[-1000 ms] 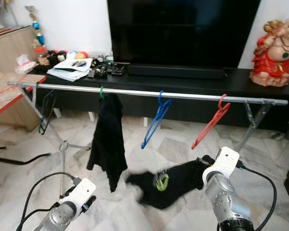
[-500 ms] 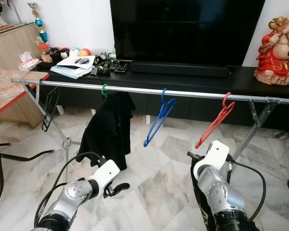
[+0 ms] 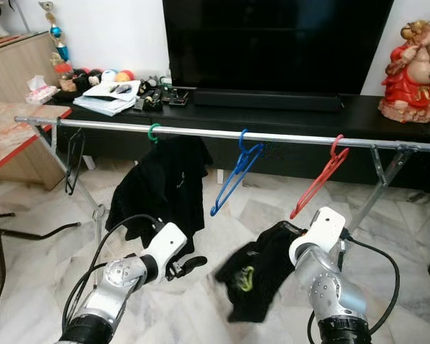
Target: Hang hanger
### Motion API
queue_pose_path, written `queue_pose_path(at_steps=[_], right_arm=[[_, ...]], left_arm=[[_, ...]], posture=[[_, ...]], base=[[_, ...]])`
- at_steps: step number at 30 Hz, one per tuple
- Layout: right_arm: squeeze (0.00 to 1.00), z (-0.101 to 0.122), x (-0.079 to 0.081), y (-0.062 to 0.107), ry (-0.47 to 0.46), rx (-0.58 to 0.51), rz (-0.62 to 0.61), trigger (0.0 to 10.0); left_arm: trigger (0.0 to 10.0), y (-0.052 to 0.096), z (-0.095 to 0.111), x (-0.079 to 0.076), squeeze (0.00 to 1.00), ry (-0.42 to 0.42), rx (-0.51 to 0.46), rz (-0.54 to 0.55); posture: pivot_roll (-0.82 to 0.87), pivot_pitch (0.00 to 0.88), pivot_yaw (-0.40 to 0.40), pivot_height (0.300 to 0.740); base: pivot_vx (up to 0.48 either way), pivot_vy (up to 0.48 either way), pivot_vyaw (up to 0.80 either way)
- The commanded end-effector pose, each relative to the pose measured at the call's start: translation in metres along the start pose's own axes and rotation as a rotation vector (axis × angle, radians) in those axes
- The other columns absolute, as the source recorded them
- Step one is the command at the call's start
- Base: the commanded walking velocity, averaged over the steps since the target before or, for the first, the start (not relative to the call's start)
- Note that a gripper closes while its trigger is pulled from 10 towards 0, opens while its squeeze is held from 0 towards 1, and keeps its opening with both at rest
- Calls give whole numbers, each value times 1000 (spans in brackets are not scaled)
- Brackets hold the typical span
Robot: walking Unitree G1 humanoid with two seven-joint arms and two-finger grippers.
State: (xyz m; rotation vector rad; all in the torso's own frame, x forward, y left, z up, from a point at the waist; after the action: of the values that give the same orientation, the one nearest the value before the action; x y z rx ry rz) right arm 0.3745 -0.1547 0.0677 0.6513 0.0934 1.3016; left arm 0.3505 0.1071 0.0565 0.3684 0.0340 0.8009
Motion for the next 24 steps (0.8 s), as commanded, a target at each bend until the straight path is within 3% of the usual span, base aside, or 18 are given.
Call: queue_pose_path(at_steps=[1,6,10,16,18,24], right_arm=[[0,14,5,3,-8,-42,8,10000],[0,19,12,5,-8,-51,22,10000],[0,19,15,6,-11,-48,30,10000],[0,16,23,8,-5,-41,51,10000],[0,15,23,9,-5,-39,53,10000],[0,16,28,9,7,-36,67,10000]], left_arm=[[10000,-1,3,-10,0,-14,7,-62],[10000,0,0,-25,0,-20,48,-157],[10000,1,1,-28,0,-24,53,-175],[10000,-4,11,-23,0,-48,15,-129],[10000,-4,12,-22,0,-74,17,-112],[10000,-4,17,-26,0,-24,-11,-130]], posture=[[57,31,70,740],[57,30,70,740],[53,32,71,740],[53,31,72,740],[52,31,72,740],[51,27,69,740]], base=[[0,0,-800],[0,0,-800],[0,0,-800],[0,0,-800],[0,-480,-800],[0,-80,-800]])
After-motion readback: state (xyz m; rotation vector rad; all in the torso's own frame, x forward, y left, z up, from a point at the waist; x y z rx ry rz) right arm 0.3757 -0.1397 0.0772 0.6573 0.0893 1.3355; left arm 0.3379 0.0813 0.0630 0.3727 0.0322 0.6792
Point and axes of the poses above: a point about 5 cm out from each wrist's last joint towards the gripper, its own y axis pointing back from the gripper into the wrist, its own z axis along the axis of the wrist's last joint, x = y × z, the point moved 5 cm from there along -y, pointing out of the wrist towards the gripper, and after that the axes turned 5 degrees about y, right-handed, at the moved point
